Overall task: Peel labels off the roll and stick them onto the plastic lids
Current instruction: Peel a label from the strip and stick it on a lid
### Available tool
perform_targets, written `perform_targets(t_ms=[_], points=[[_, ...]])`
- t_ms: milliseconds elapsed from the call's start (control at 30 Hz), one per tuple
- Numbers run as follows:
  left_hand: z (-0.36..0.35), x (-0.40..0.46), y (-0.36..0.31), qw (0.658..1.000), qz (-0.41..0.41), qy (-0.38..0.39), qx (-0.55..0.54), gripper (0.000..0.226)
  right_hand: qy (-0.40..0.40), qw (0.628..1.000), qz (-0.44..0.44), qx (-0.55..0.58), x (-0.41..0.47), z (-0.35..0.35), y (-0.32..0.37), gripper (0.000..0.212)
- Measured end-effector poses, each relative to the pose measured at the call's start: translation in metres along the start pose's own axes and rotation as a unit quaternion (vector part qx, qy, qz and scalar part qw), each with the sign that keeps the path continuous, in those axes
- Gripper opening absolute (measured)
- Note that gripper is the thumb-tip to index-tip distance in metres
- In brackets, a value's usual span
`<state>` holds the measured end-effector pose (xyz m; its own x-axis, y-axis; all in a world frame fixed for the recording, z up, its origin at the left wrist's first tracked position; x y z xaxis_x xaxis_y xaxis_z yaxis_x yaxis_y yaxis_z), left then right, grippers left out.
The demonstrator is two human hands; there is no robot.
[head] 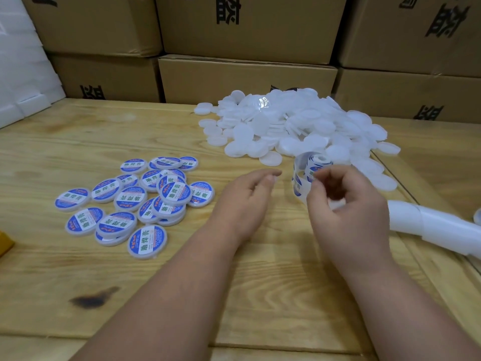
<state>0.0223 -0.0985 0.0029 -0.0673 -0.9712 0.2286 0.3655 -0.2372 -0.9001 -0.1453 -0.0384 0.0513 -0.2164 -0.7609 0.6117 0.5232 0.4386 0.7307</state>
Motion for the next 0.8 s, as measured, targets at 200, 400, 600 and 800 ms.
perform_targets(t_ms=[200,400,600,800], points=[[0.008,-0.003,-0.002,0.982,0.064,-0.007,-0.179,0.058,0.154,0.960,-0.037,-0.233,0.045,-0.020,-0.022,0.032],[-0.001,-0.003,-0.003,0.990,0.048,0.017,-0.135,0.010,0.245,0.941,-0.098,-0.211,0.036,-0.030,-0.042,0.011],[-0.004,0.003,-0.005,0.992,0.036,-0.007,-0.117,0.018,0.239,0.958,-0.108,-0.114,0.031,-0.025,-0.050,0.023],[-0.013,0.004,-0.011,0.993,-0.005,0.024,-0.116,0.027,0.228,0.966,-0.112,-0.038,0.031,-0.024,-0.050,0.016]])
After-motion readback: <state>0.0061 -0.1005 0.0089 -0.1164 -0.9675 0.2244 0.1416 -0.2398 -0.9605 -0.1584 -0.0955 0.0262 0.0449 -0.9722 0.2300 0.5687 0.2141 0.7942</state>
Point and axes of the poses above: each hand's wrist, its own x-axis towards the middle knuckle, its own z-axis out of the back of the hand, y = z × x, the point moved 5 cm from there along x, towards the middle knuckle, and after that the axes turned 2 degrees about y, right-handed, at the moved point
